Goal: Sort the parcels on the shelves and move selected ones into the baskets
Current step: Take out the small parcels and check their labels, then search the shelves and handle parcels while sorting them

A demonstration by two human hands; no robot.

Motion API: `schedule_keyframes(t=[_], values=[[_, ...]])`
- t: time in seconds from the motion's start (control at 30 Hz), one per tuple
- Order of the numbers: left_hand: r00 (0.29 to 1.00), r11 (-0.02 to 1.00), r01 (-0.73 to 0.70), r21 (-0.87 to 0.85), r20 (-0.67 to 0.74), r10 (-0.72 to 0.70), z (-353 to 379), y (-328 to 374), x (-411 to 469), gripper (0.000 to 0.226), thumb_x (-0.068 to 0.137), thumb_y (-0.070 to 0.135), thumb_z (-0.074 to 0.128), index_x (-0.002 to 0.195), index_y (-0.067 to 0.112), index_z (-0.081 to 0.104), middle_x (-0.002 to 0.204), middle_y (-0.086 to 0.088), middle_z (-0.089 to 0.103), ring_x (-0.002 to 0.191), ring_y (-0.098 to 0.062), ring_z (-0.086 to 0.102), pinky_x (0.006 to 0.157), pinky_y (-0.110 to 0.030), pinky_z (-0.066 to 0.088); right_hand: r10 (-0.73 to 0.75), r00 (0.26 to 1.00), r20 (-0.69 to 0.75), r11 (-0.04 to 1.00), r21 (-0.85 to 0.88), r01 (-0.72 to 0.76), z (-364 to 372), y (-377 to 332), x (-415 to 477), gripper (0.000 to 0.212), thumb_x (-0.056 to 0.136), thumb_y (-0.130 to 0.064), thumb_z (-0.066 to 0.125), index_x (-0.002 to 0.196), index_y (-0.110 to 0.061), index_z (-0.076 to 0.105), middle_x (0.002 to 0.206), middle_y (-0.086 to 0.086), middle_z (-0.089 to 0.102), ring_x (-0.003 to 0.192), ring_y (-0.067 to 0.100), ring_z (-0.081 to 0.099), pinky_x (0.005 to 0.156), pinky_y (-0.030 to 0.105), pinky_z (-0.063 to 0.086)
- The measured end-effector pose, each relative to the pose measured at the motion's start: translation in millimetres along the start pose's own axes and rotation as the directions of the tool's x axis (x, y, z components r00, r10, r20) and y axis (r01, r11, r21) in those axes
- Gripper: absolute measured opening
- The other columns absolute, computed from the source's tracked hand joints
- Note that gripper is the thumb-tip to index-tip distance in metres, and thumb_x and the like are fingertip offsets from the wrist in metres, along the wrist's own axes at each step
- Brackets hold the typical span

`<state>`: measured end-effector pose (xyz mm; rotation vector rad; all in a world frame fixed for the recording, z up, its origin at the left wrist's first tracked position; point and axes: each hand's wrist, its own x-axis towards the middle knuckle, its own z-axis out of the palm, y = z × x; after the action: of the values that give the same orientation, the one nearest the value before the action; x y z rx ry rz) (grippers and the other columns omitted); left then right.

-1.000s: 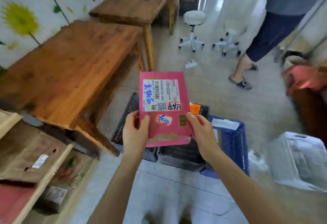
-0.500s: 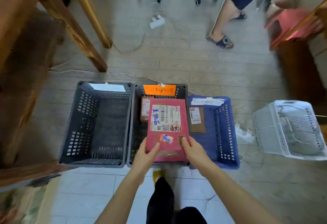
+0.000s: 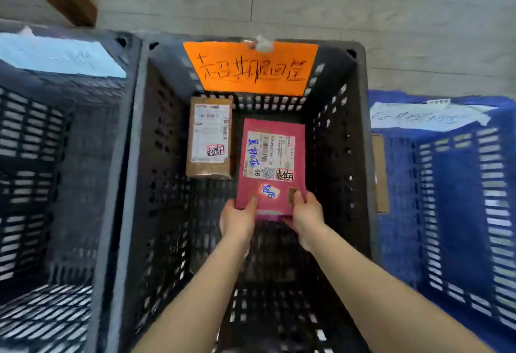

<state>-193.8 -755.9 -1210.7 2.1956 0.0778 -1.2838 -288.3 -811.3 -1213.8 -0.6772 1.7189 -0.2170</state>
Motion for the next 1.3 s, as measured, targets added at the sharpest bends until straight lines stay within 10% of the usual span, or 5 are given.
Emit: schedule_keyframes(t=[0.27, 0.6, 0.83, 0.97, 1.3], values=[[0.999, 0.992, -0.002, -0.123, -0.032, -0.002, 33, 7, 59, 0.026, 0.088, 0.021, 0.057, 0.098, -0.002, 0.063, 0.111, -0.023, 0.065, 0.105, -0.035, 0.061, 0.083, -0.038, 0.047, -0.096, 0.995, -0.038, 0.995, -0.034, 0.094, 39, -13, 89, 0.041, 0.095, -0.029, 0.046, 0.129, -0.007, 0.043, 0.124, 0.012, 0.057, 0.111, 0.029, 0.057, 0.100, 0.043, 0.044], [0.996, 0.985, -0.083, -0.150, -0.051, 0.076, -106, 82, -131, 0.039, 0.091, 0.029, 0.052, 0.124, 0.007, 0.056, 0.124, -0.008, 0.061, 0.112, -0.021, 0.056, 0.082, -0.020, 0.036, -0.338, 0.921, 0.194, 0.813, -0.432, 0.390, 2, -126, -140, 0.024, 0.089, -0.024, 0.053, 0.101, -0.004, 0.062, 0.098, 0.009, 0.062, 0.095, 0.025, 0.056, 0.084, 0.035, 0.042], [0.931, 0.910, -0.259, -0.325, -0.336, 0.144, -306, 125, -327, 0.038, 0.091, 0.032, 0.051, 0.120, 0.008, 0.059, 0.115, -0.009, 0.066, 0.105, -0.022, 0.060, 0.079, -0.025, 0.043, -0.545, 0.529, 0.651, 0.473, -0.282, 0.835, 40, -216, -419, 0.024, 0.085, -0.026, 0.061, 0.105, -0.014, 0.066, 0.105, 0.004, 0.067, 0.094, 0.013, 0.060, 0.078, 0.023, 0.042], [0.829, 0.833, -0.388, -0.395, -0.545, 0.127, -419, 100, -451, 0.036, 0.091, 0.030, 0.053, 0.120, 0.009, 0.059, 0.114, -0.005, 0.065, 0.103, -0.019, 0.060, 0.083, -0.021, 0.042, -0.464, 0.297, 0.835, 0.357, -0.131, 0.925, 60, -213, -576, 0.030, 0.085, -0.027, 0.064, 0.111, -0.012, 0.064, 0.103, 0.000, 0.065, 0.092, 0.006, 0.057, 0.072, 0.005, 0.039], [0.477, 0.700, -0.637, -0.324, -0.879, 0.027, -634, -70, -714, 0.017, 0.092, 0.026, 0.053, 0.098, 0.015, 0.064, 0.082, 0.004, 0.062, 0.075, -0.008, 0.057, 0.066, -0.011, 0.043, -0.216, -0.263, 0.940, 0.140, 0.297, 0.945, 95, -88, -908, 0.033, 0.085, -0.027, 0.063, 0.114, -0.011, 0.061, 0.107, -0.004, 0.064, 0.100, 0.007, 0.058, 0.088, 0.018, 0.041]])
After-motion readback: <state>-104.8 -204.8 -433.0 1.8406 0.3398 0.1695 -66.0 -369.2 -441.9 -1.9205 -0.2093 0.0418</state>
